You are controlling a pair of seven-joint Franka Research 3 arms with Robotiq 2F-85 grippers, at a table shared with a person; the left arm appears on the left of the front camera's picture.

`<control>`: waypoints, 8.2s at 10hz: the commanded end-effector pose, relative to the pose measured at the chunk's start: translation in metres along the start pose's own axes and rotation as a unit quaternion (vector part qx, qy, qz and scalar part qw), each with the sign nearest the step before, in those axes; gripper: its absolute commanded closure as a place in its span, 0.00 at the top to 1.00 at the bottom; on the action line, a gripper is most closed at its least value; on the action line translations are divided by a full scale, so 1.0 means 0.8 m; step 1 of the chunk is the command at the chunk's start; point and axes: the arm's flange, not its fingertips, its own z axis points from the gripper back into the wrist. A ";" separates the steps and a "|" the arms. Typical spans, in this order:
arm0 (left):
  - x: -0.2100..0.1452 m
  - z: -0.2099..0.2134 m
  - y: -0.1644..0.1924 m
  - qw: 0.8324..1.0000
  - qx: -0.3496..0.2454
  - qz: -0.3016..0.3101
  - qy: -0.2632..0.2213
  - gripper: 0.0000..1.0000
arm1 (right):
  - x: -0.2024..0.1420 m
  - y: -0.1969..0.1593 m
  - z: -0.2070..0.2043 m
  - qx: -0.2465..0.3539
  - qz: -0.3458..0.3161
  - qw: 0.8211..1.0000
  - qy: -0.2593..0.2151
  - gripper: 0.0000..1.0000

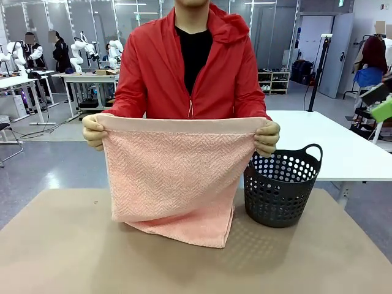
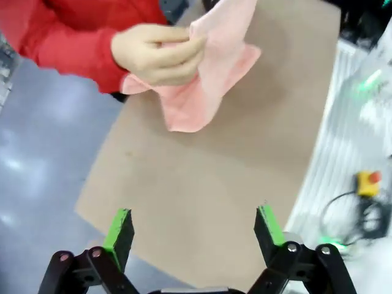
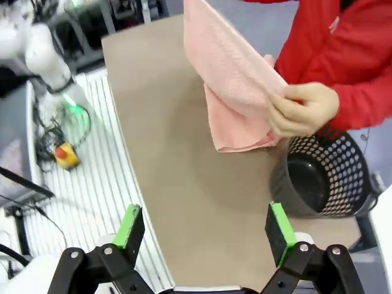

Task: Fold the towel.
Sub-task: Grab the top end of the 100 cm Hotel Towel extended by the human, then release the end of the 100 cm Hotel Towel you were holding and grab the top end of the folded side.

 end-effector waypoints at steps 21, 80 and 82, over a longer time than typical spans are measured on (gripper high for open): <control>0.303 -0.174 -0.088 0.949 0.019 -0.267 0.168 1.00 | 0.225 -0.031 -0.213 -0.052 0.267 0.935 0.226 1.00; 0.270 -0.246 -0.041 0.968 -0.029 -0.199 0.153 0.00 | 0.200 -0.069 -0.295 -0.043 0.219 0.943 0.246 0.00; 0.270 -0.246 -0.041 0.968 -0.029 -0.199 0.153 0.00 | 0.200 -0.069 -0.295 -0.043 0.219 0.943 0.246 0.00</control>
